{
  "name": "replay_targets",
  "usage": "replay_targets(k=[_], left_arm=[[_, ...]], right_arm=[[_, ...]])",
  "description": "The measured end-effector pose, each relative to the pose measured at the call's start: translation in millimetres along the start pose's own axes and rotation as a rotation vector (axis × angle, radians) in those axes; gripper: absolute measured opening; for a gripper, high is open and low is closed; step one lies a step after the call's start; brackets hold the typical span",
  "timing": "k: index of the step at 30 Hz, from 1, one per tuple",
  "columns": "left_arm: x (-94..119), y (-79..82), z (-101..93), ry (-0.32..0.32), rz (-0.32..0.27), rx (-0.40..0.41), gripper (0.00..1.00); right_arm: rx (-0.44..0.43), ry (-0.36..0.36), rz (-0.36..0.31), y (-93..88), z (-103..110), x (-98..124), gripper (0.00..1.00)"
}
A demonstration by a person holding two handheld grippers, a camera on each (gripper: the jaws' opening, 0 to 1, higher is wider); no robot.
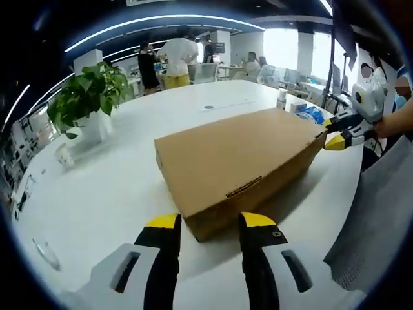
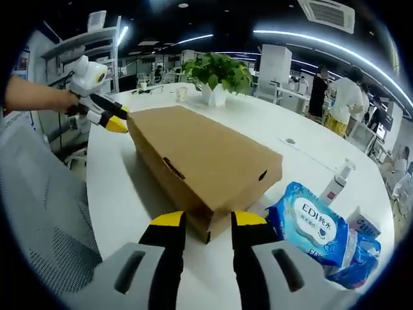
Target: Operate the shoe box by opening the lid, removing the specified soft item, and placing it in the target area until the item is outside and the box remains undamaged.
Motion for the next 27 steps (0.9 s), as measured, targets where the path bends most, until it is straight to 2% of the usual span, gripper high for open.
replay_targets(k=[6, 10, 16, 19, 27], left_arm=[[6.8, 4.9, 1.4, -0.006, -0.007, -0.034, 0.39], [5.5, 9.1, 2.3, -0.021, -0.025, -0.044, 0.38], [-1.6, 5.8, 3.0, -0.015, -0.023, -0.05, 0.36], [-3.8, 3.5, 4.1, -0.009, -0.028, -0.016, 0.35], [-9.1, 0.2, 4.6, 0.0, -0.037, 0.003, 0.36]], right_arm=[[-0.001, 0.008, -0.033, 10.6, -2.6, 6.9, 0.28], [-0.013, 0.016, -0.037, 14.0, -4.6, 2.1, 0.29], [-0.038, 0.009, -0.022, 10.0, -3.5, -3.4, 0.29], [-0.055, 0.004, -0.019, 8.0, -2.4, -4.8, 0.29], [-0.055, -0.001, 0.026, -4.7, 1.6, -15.5, 0.28]])
Point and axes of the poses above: the point that each gripper's makers call its tool centre point, and the gripper's own axes: x roughly backward along the fingers, z roughly to its left, y roughly out of its top, the point moved 6 cm from there along x, roughly backward along the fingers, and after that the axes turned 8 degrees about x, right-handed, at the moved point
